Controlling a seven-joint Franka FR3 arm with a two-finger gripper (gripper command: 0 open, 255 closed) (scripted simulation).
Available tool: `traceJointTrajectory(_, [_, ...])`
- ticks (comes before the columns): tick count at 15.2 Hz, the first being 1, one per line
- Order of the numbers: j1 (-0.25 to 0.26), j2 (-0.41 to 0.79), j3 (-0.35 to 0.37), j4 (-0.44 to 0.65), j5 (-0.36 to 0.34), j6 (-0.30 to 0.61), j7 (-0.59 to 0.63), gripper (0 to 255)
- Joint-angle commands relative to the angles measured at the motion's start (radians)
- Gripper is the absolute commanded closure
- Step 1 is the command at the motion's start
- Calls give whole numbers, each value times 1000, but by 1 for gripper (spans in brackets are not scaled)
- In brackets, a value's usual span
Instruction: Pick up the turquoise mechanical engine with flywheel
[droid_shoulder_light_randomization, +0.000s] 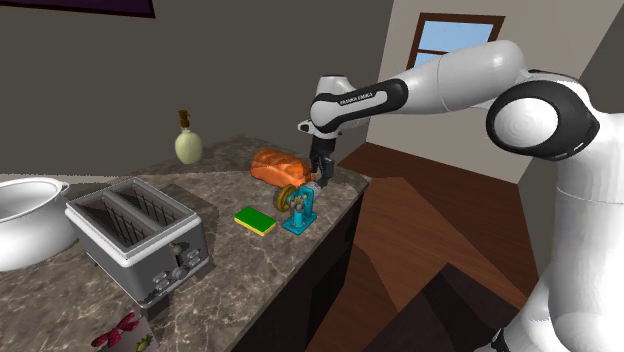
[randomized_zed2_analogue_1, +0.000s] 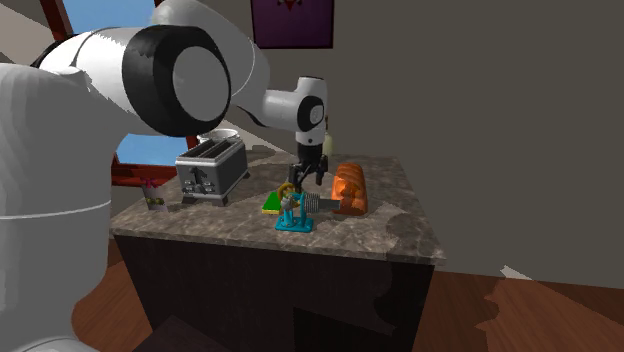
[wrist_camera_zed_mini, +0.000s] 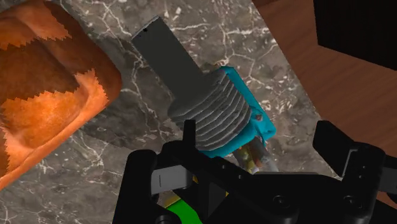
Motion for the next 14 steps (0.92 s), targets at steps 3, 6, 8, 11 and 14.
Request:
traceJointTrajectory(3, [7,146,37,164,-12,-25,-116,0])
traceJointTrajectory(6, [6,159,38,144,-10,8,-118,0])
traceJointTrajectory(8, [6,169,39,132,-9,30,-119,0])
traceJointTrajectory(11, [6,183,40,119,-8,57,-121,0])
traceJointTrajectory(14, [5,182,39,118,-8,57,-122,255])
